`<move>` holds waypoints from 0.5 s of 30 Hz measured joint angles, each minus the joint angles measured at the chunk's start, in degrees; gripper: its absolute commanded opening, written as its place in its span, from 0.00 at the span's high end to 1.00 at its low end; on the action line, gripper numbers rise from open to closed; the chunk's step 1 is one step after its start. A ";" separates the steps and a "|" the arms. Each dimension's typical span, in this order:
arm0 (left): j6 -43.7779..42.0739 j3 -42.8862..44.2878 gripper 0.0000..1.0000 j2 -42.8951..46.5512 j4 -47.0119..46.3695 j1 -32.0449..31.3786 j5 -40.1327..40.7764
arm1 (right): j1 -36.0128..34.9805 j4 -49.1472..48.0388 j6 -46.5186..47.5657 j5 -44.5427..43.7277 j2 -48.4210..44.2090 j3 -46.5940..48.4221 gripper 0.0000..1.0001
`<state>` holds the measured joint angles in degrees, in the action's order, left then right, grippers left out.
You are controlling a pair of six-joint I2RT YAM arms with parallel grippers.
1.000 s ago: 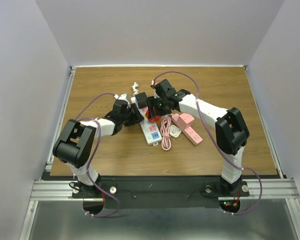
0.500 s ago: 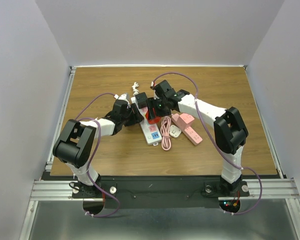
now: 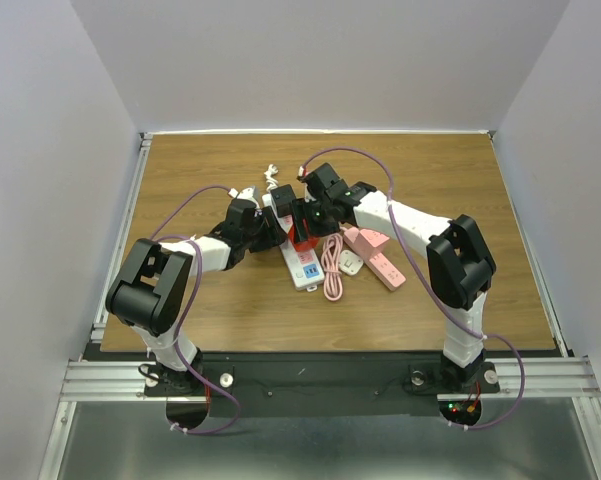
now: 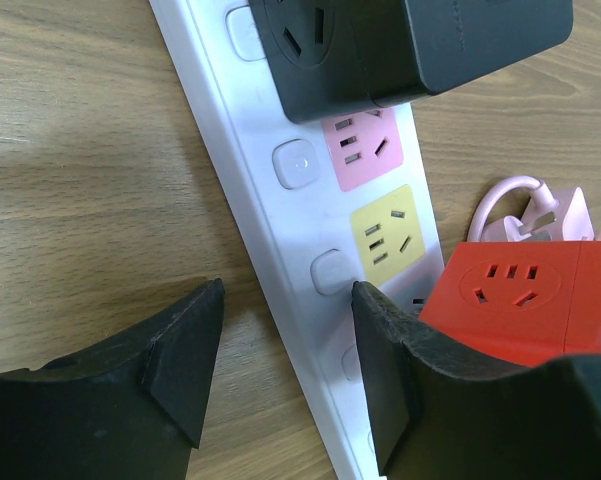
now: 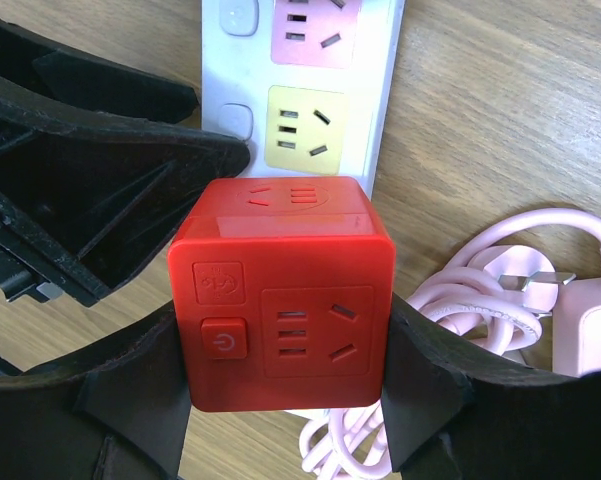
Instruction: Insert the plug
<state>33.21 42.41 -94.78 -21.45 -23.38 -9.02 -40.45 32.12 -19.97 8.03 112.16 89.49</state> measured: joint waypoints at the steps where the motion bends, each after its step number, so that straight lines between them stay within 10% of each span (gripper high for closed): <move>1: -0.02 0.00 0.36 0.00 0.00 0.02 0.00 | -0.04 -0.07 -0.02 -0.11 0.00 -0.04 1.00; 15: -0.20 0.11 0.36 0.00 0.24 0.02 -0.02 | -0.07 -0.61 -0.22 -2.73 0.00 -0.37 1.00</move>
<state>33.01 42.52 -94.78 -21.21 -23.35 -9.04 -40.51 31.51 -20.18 5.30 112.16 89.12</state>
